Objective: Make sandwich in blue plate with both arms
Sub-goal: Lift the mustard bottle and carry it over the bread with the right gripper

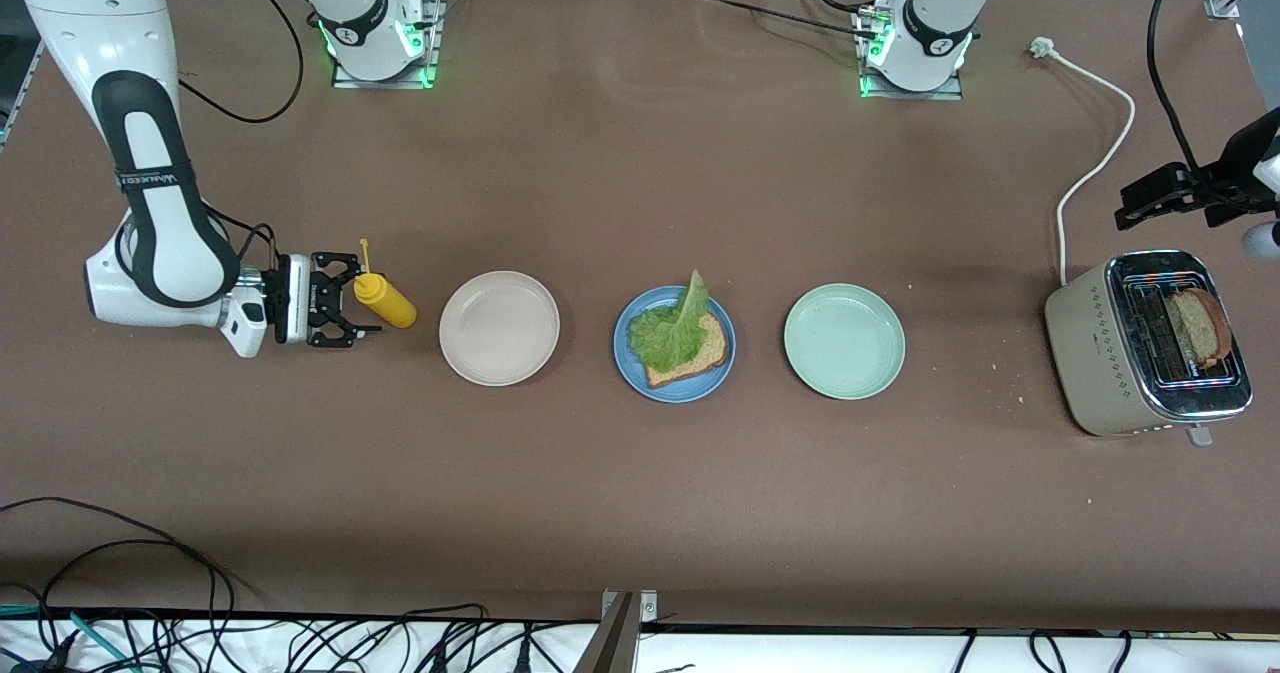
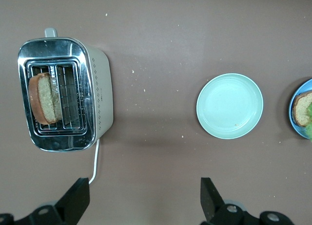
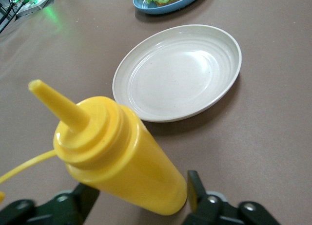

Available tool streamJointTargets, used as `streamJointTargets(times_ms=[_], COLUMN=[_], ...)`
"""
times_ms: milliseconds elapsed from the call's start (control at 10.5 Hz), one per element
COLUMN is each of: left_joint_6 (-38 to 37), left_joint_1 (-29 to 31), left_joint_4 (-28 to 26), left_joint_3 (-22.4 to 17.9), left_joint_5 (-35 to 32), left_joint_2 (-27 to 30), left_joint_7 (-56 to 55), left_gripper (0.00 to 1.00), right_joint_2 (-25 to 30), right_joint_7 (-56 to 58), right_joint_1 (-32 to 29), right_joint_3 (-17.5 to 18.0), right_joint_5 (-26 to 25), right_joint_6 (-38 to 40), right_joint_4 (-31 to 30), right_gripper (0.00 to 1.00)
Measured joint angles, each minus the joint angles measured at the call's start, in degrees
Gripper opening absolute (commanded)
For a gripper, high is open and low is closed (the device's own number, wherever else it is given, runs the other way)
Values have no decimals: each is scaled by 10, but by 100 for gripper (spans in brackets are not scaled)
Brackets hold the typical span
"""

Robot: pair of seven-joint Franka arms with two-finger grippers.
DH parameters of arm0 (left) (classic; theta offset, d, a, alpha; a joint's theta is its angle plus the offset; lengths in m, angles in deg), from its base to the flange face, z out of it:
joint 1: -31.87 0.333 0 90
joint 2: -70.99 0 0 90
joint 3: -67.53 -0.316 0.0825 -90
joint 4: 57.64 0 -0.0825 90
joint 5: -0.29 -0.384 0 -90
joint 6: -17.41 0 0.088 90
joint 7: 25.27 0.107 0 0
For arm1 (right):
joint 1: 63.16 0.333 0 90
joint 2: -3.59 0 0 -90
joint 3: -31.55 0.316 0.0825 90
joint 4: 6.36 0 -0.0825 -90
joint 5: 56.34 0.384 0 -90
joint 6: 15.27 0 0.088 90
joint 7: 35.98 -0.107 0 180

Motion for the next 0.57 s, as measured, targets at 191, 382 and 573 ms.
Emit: streamJointTargets(times_ms=[191,382,573], left_joint_6=[0,0,0], left_joint_1=[0,0,0], left_joint_4=[0,0,0], left_joint_3=[0,0,0], left_joint_5=[0,0,0], left_joint_2=[0,0,0], left_joint_7=[0,0,0], left_gripper=[100,100,100], right_joint_2=[0,-1,-1], right_joint_7=[0,0,-6], right_joint_1=[3,8,16], right_joint_3=[0,1,2], right_joint_5=[1,2,3], right_joint_6=[1,1,1], right_joint_4=[0,0,3], right_gripper=[19,13,14])
